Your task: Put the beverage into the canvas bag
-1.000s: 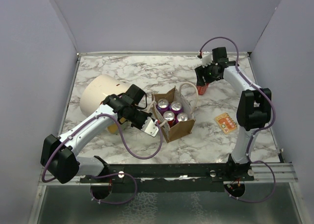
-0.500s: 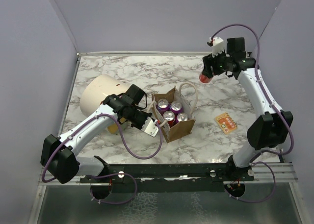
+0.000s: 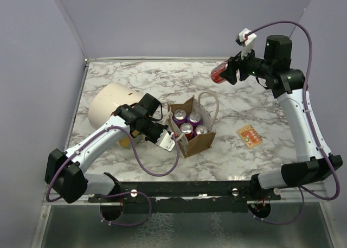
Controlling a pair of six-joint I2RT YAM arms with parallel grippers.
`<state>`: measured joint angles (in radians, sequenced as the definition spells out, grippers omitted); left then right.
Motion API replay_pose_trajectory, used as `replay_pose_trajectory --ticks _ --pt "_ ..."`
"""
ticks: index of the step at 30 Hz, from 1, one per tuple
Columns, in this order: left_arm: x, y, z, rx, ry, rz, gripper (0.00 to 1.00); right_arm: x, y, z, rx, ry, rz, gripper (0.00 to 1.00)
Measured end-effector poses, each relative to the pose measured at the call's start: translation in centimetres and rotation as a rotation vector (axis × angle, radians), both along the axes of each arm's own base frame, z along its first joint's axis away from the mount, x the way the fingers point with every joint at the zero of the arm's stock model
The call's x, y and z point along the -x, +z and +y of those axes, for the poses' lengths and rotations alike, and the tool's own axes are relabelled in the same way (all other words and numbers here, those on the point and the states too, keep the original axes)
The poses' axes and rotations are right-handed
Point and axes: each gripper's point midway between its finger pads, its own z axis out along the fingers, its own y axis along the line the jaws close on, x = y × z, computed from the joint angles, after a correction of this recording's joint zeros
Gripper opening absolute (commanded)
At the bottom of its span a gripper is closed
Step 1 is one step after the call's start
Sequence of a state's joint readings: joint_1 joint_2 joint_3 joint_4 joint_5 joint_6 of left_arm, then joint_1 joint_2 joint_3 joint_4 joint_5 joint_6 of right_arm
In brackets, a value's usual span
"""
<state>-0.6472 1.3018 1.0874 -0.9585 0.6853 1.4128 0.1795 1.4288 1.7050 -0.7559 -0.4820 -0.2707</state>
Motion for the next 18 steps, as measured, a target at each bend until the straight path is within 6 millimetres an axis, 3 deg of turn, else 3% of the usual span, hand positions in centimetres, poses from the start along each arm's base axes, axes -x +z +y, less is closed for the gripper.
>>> replay_pose_trajectory --ticks 7,14,18 --pt "0.0 0.0 0.0 0.000 0.000 0.000 0.00 4.1 0.2 5.4 -0.026 0.239 -0.013 0.01" --pt "0.0 0.0 0.0 0.000 0.000 0.000 0.00 9.7 -3.7 10.1 0.012 0.519 0.068 0.01" --pt "0.0 0.0 0.0 0.000 0.000 0.000 0.00 11.7 -5.5 11.1 0.052 0.600 0.110 0.01"
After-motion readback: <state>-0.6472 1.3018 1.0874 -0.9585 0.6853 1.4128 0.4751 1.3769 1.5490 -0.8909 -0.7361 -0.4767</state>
